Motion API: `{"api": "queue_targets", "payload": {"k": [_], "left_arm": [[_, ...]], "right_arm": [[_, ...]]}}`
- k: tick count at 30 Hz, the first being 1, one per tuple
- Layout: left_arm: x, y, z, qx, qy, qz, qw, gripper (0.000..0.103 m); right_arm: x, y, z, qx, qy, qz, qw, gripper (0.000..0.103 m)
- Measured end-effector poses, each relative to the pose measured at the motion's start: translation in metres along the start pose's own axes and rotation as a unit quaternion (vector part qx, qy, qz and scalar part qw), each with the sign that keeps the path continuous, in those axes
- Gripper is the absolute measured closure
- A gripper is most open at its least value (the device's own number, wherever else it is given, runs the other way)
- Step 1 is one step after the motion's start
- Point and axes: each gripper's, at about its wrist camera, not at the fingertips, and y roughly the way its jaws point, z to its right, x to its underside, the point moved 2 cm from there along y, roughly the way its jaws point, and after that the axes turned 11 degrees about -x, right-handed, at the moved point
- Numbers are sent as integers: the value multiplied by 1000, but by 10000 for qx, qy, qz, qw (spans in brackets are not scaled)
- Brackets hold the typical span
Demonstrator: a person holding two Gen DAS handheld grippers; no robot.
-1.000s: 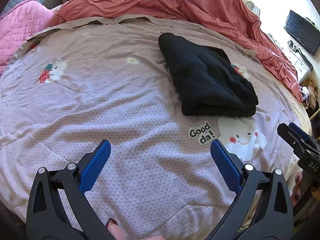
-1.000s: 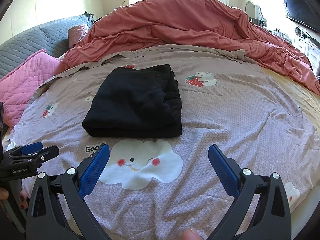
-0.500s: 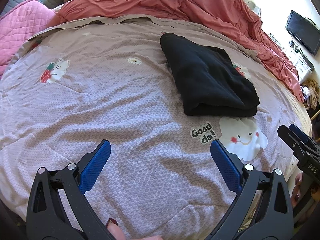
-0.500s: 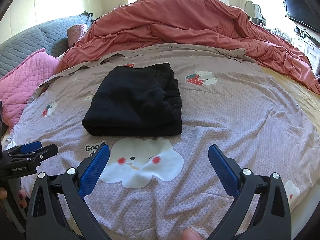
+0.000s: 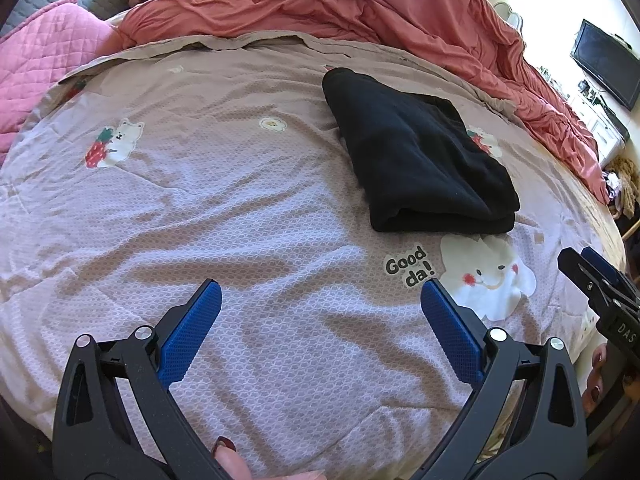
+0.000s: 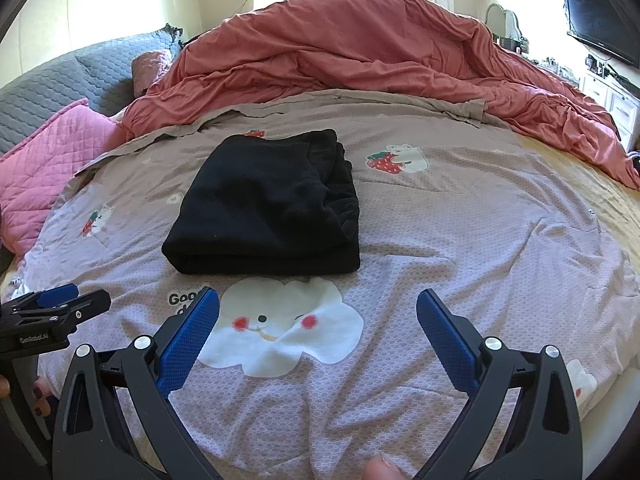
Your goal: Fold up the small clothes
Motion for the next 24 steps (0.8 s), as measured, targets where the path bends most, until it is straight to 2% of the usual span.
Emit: {"api": "queue_targets", "payload": {"k": [13, 18, 24], "left_arm": [[0, 1, -6, 51, 30, -29, 10000, 9], [-5, 0, -20, 8, -47, 45, 10000, 9], [-16, 5, -64, -93, -503, 83, 9987, 9]], "right_arm": [[5, 1, 10, 196, 65, -72, 9998, 5], [15, -4, 31, 604, 182, -78, 9980, 5], [34, -29, 90, 1310, 726, -33, 9887, 5]]}}
